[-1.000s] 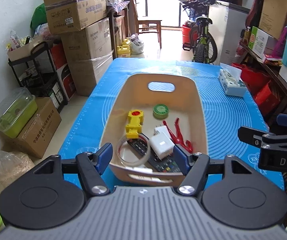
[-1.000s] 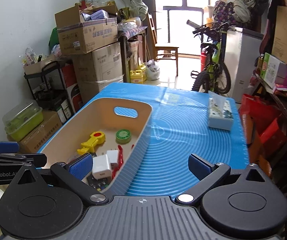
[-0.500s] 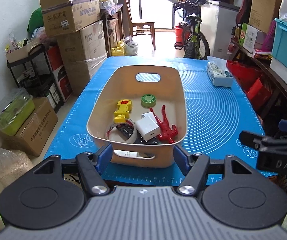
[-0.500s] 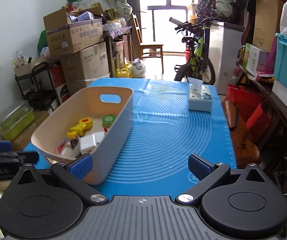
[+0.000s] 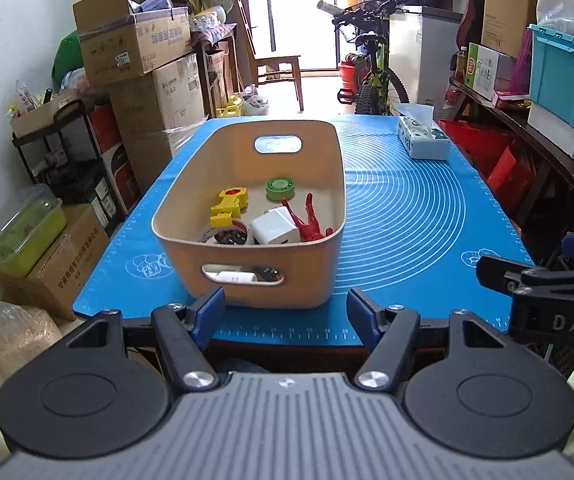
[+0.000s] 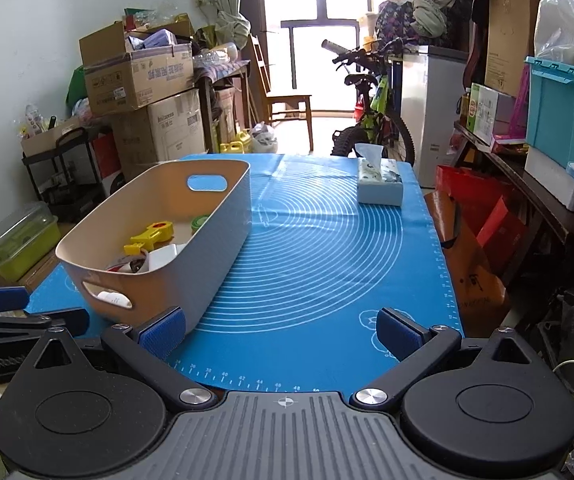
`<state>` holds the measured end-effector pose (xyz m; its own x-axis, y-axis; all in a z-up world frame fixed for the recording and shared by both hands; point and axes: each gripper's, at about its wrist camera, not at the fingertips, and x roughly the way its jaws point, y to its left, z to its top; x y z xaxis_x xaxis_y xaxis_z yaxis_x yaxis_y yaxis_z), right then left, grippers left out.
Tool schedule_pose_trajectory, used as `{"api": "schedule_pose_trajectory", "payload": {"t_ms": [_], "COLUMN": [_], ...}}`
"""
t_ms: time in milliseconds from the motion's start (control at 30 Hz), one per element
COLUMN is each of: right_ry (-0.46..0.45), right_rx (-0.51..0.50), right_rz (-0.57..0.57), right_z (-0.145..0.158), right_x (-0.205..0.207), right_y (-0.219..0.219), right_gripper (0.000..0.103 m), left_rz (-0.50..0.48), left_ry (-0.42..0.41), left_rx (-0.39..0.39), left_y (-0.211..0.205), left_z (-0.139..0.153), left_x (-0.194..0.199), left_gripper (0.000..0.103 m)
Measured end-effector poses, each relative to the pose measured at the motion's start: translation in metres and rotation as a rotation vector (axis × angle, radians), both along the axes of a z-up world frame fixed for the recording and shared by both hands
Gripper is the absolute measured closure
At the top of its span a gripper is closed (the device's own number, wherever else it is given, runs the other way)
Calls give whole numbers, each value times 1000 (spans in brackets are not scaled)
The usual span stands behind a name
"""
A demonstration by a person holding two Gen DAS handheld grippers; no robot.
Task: Organize rigid objects
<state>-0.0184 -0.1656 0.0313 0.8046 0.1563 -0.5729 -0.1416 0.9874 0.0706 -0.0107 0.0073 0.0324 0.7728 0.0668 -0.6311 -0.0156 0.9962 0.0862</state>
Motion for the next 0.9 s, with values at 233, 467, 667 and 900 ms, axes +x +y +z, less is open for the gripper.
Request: {"api": "schedule_pose_trajectory", "payload": {"t_ms": [233,467,667,900], "right_ry": [-33,-79,-92,-101], "right_rx": [7,-49,-46,-55], "right_rz": [-18,-4,-23,-33], "right_z": [-3,-9,-11,-12], "right_x": [-9,-18,-20,-22], "right_y": [-2,11,9,9], "right_gripper": [2,2,2,2], "left_rz": [-13,-20,-13,-13], "left_ry": [-15,-16,-29,-39], "left_rx": [-3,17,4,11], "left_y": [-2,-6,-5,-6], "left_z": [-3,-10,-14,-17], "left_x": [-2,-8,-10,-12], "left_gripper": [35,35,35,35]}}
